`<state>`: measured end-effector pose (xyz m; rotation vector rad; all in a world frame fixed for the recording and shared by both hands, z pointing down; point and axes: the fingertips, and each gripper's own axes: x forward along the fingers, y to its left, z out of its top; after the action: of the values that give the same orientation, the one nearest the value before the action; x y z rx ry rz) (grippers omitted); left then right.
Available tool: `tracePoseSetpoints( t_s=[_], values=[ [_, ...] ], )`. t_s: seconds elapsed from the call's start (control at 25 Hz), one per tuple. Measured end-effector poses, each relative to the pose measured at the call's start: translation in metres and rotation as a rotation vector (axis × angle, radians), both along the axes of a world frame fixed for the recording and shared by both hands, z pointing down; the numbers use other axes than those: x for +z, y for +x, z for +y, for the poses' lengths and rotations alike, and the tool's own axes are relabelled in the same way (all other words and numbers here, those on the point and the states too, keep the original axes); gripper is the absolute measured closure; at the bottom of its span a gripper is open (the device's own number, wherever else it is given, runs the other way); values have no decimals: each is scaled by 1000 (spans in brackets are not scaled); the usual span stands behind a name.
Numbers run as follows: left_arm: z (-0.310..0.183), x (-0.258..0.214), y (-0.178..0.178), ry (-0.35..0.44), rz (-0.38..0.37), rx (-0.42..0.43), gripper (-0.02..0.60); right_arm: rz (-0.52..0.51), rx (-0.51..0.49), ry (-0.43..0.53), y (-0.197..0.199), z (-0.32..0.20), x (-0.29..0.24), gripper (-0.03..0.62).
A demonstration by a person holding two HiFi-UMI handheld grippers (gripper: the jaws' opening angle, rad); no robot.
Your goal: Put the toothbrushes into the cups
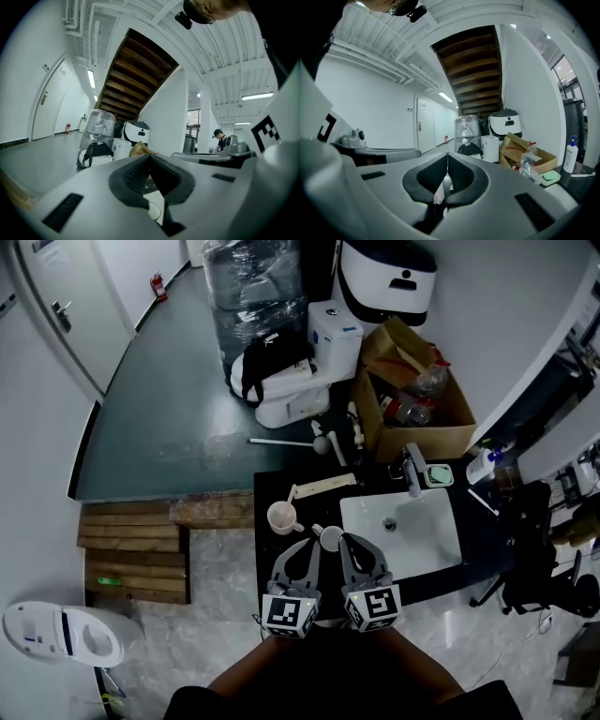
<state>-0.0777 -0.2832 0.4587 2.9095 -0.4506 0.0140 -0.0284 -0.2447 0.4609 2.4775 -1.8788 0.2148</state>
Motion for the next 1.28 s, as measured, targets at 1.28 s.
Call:
tracePoseSetpoints(
  t_s=[1.28],
  values=[
    [375,3,228,-28,-15,451,568,-63,523,15,218,396,3,576]
  ],
)
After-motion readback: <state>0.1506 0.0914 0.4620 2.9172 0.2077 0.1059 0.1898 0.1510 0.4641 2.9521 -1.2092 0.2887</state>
